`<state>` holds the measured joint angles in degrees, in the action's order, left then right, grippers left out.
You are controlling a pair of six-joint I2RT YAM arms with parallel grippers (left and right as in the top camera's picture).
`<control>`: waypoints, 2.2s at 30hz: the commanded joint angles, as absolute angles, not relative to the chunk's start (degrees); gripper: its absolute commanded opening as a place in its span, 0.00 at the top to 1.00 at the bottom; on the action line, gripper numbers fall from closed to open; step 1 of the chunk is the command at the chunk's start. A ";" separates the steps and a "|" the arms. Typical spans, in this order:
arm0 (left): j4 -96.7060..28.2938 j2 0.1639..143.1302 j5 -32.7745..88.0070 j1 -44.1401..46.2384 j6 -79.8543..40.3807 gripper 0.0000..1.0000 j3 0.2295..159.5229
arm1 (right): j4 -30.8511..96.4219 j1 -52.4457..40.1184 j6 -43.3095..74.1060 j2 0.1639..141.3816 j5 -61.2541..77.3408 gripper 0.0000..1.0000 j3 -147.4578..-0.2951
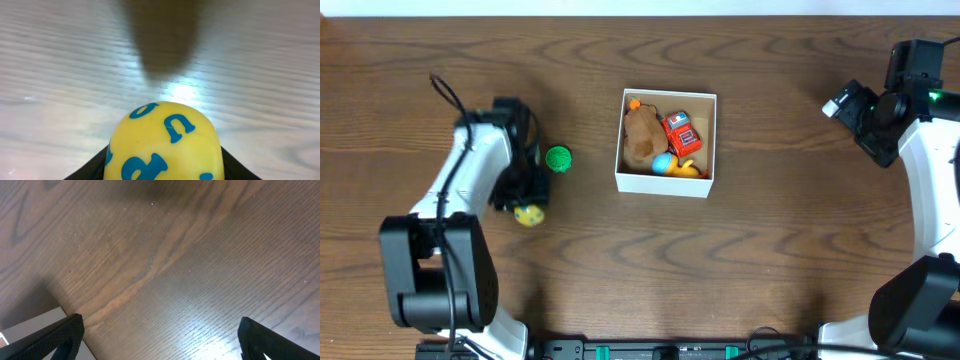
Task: Pack container
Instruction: 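Carry the yellow ball into the box and release it, then move the left gripper to the green spiky ball and grasp it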
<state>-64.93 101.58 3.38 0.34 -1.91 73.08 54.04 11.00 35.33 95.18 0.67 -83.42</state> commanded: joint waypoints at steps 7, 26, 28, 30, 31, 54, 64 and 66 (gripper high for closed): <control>-66.87 98.13 2.59 9.39 1.93 0.57 99.79 | 54.02 11.57 35.31 94.63 0.89 0.01 -83.90; -56.10 111.44 2.57 27.81 4.23 0.57 99.31 | 54.02 11.57 35.31 94.63 0.89 0.01 -83.90; -57.21 111.87 2.57 28.73 4.23 0.58 99.31 | 54.02 11.57 35.29 94.63 0.89 0.01 -83.90; -57.80 111.85 2.55 29.47 4.23 0.55 99.33 | 54.02 11.55 35.29 94.63 0.89 0.01 -83.90; -58.00 111.70 2.55 29.69 4.23 0.49 99.33 | 54.02 11.55 35.31 94.63 0.89 0.01 -83.90; -65.95 103.66 2.37 5.98 1.43 0.04 98.24 | 54.02 11.57 35.31 94.63 0.89 0.01 -83.90; -63.33 113.84 6.52 2.20 1.43 0.21 96.47 | 54.02 11.55 35.31 94.63 0.89 0.01 -83.90; -62.63 116.01 6.52 2.52 1.43 0.21 96.47 | 54.02 11.55 35.31 94.63 0.89 0.01 -83.90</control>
